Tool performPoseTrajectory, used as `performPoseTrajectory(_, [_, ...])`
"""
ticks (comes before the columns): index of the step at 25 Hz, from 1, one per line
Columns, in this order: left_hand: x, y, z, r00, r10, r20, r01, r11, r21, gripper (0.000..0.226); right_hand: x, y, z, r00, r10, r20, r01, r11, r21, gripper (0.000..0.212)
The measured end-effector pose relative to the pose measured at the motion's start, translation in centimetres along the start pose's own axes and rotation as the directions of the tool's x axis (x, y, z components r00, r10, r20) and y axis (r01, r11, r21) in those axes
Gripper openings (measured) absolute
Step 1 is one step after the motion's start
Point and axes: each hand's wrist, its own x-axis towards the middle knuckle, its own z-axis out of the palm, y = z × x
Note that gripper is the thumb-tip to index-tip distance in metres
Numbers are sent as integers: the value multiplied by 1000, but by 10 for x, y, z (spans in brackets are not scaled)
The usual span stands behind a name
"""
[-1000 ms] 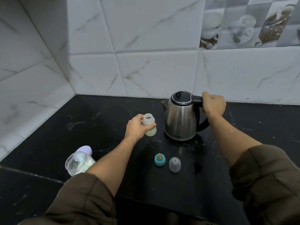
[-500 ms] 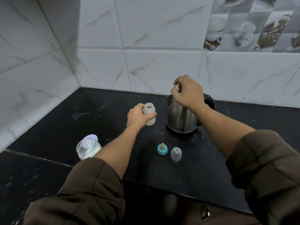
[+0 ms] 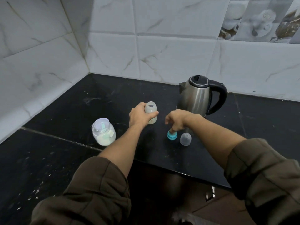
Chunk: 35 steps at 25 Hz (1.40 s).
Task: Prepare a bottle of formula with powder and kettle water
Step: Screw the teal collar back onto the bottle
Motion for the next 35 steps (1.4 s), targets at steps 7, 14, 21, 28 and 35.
performPoseTrajectory(7, [-22,-24,11,999,-51,18,52,996,-70,52,0,-9,30,999,-36,2,35,971,-238,58])
performPoseTrajectory(14, [-41,-42,23,991,-133,-2,132,986,-106,53,3,-11,38,998,-45,-53,31,973,-228,39])
performPoseTrajectory(21, [-47,-49,21,982,-189,-29,186,979,-77,52,0,-24,-20,927,-49,-371,110,983,146,42])
performPoseTrajectory(28, [-48,-43,22,977,-212,-25,210,975,-70,52,13,-64,-35,908,-253,-335,314,939,141,46])
performPoseTrajectory(35, [-50,-47,23,971,-241,-6,238,962,-131,56,26,-74,-32,931,-275,-241,294,955,46,46])
